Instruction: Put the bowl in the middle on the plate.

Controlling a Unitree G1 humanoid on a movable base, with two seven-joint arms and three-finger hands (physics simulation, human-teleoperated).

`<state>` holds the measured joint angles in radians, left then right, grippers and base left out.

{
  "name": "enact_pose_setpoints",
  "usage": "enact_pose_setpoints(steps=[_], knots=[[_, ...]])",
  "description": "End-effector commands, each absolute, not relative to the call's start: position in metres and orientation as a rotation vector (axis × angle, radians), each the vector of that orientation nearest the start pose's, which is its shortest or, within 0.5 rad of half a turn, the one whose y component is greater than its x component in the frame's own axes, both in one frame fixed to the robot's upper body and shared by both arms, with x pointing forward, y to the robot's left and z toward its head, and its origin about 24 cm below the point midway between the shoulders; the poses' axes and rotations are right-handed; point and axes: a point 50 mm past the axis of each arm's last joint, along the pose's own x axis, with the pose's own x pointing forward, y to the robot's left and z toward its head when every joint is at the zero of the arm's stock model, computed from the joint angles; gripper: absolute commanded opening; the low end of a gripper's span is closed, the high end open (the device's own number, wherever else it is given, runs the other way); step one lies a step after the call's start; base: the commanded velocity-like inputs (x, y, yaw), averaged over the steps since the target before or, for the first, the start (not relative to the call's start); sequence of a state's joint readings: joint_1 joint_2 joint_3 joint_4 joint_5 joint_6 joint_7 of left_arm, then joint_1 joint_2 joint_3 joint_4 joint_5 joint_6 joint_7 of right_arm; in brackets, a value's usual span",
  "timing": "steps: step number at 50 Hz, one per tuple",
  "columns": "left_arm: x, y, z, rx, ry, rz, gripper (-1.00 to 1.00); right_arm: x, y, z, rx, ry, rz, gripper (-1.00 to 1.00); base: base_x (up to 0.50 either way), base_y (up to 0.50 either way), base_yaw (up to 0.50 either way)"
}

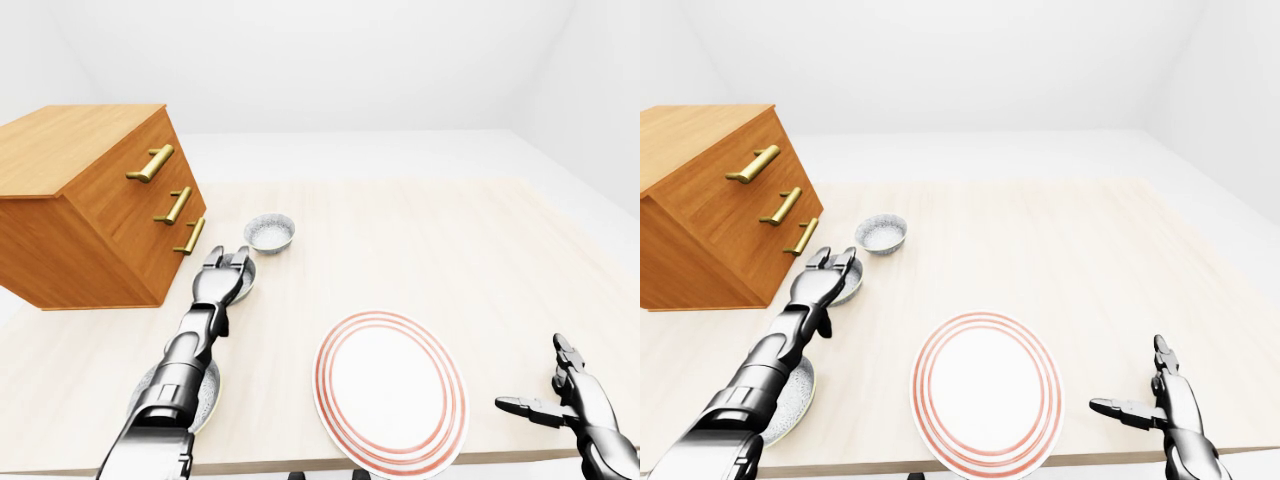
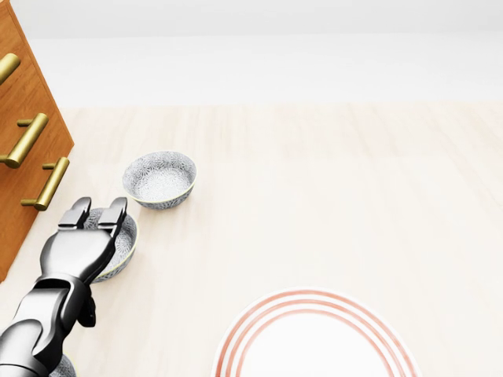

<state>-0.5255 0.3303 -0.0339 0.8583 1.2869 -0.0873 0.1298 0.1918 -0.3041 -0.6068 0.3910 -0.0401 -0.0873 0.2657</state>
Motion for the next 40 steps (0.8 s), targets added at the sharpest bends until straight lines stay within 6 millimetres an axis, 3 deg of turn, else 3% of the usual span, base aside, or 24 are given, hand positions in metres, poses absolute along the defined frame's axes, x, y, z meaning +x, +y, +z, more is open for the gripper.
enact_pose_setpoints(steps=[1,40], knots=[[0.3357,0.2169,0.0176,1.609,0.166,-0.149,1.00,0.1304,-0.3477,-0.0353,-0.220,0.506,-0.380,1.00,0.00,0.00,0.00],[0.3347,0.2129,0.0112,1.595,0.172,-0.163,1.00,0.1303,-0.3480,-0.0367,-0.221,0.514,-0.383,1.00,0.00,0.00,0.00]])
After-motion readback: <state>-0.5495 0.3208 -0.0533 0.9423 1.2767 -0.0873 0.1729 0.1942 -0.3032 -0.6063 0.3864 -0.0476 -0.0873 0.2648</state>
